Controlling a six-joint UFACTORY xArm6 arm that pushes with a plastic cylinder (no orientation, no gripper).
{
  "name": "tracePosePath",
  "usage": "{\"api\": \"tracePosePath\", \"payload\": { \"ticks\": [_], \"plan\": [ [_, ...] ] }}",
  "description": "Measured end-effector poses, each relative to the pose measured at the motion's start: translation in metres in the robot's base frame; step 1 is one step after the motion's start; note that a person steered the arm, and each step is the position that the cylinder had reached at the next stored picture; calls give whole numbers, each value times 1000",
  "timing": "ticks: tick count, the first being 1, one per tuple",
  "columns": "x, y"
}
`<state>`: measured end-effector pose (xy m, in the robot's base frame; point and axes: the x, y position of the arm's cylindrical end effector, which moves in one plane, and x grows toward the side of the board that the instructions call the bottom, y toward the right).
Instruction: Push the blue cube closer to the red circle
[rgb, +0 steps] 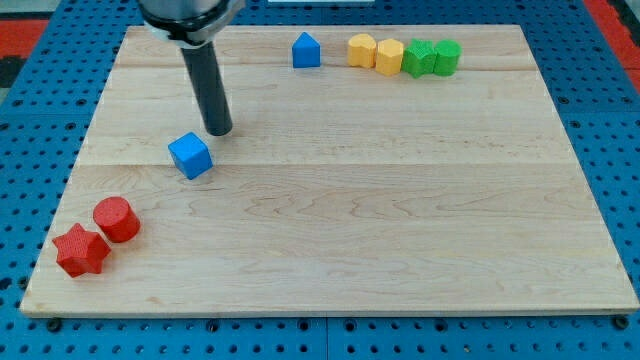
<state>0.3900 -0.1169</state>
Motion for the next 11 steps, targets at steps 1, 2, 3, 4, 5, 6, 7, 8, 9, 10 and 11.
{"api": "tracePosePath", "payload": {
  "ticks": [1, 2, 3, 4, 5, 6, 7, 8, 9, 10, 11],
  "plan": [
    [0, 1],
    [12, 1],
    [22, 1],
    [22, 0],
    [31, -20],
    [46, -47],
    [62, -70],
    [64, -73],
    [64, -73],
    [44, -75],
    [35, -87]
  ]
}}
